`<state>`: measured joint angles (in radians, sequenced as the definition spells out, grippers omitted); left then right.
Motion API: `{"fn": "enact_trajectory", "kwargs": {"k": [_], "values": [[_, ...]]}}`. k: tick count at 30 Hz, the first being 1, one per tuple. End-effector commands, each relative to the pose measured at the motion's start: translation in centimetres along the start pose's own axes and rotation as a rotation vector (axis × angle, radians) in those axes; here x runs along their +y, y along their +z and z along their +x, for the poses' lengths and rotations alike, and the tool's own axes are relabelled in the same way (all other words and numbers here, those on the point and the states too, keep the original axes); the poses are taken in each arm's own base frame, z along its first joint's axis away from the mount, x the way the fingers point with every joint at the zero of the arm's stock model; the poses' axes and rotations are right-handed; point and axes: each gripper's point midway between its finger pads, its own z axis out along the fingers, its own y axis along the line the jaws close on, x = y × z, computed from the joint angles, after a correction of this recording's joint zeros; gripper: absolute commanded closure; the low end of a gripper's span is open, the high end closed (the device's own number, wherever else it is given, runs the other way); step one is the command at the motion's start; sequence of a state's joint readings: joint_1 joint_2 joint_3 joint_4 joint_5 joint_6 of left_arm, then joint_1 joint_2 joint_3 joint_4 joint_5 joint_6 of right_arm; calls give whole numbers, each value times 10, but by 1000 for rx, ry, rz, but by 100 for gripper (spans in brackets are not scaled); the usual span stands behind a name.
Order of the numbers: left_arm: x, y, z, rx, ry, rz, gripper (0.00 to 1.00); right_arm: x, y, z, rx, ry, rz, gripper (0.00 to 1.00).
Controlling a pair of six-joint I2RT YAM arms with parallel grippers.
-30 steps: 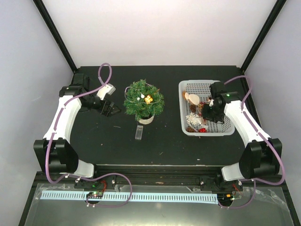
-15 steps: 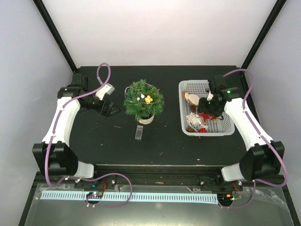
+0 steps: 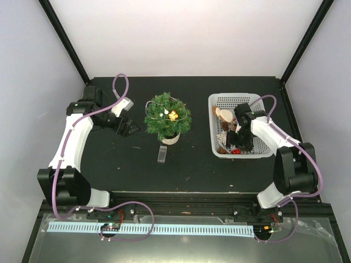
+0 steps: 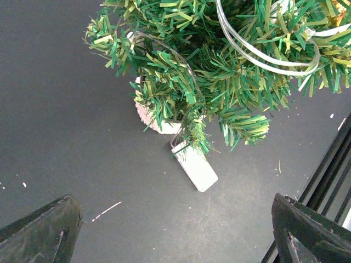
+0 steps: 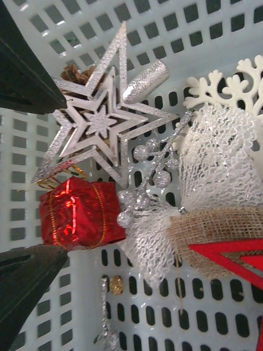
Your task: Decorate the small christmas tree
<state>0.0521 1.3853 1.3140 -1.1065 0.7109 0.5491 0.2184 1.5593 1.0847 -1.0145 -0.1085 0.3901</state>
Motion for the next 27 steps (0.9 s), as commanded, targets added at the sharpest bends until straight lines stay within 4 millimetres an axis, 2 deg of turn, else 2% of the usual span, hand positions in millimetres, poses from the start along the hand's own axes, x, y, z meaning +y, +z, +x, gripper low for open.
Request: {"fn": "enact_trajectory", "kwargs": {"k": [1, 7, 10, 15, 24, 27], "values": [[-6, -9, -4, -23, 17, 1, 5, 3, 15, -2, 12, -22, -11, 33], [-4, -10, -7, -21, 30, -9, 5, -2, 27, 10, 53, -16, -7, 40], [-3, -10, -7, -20, 30, -8, 5, -3, 26, 12, 54, -13, -3, 52], [-2, -8, -10, -26, 26, -3, 5, -2, 18, 6, 29, -13, 5, 74], [1, -8, -11, -23, 24, -3, 5, -5, 8, 1, -4, -11, 28, 92], [1, -7, -11, -22, 25, -3, 5, -8, -2, -5, -35, -10, 49, 94]]}}
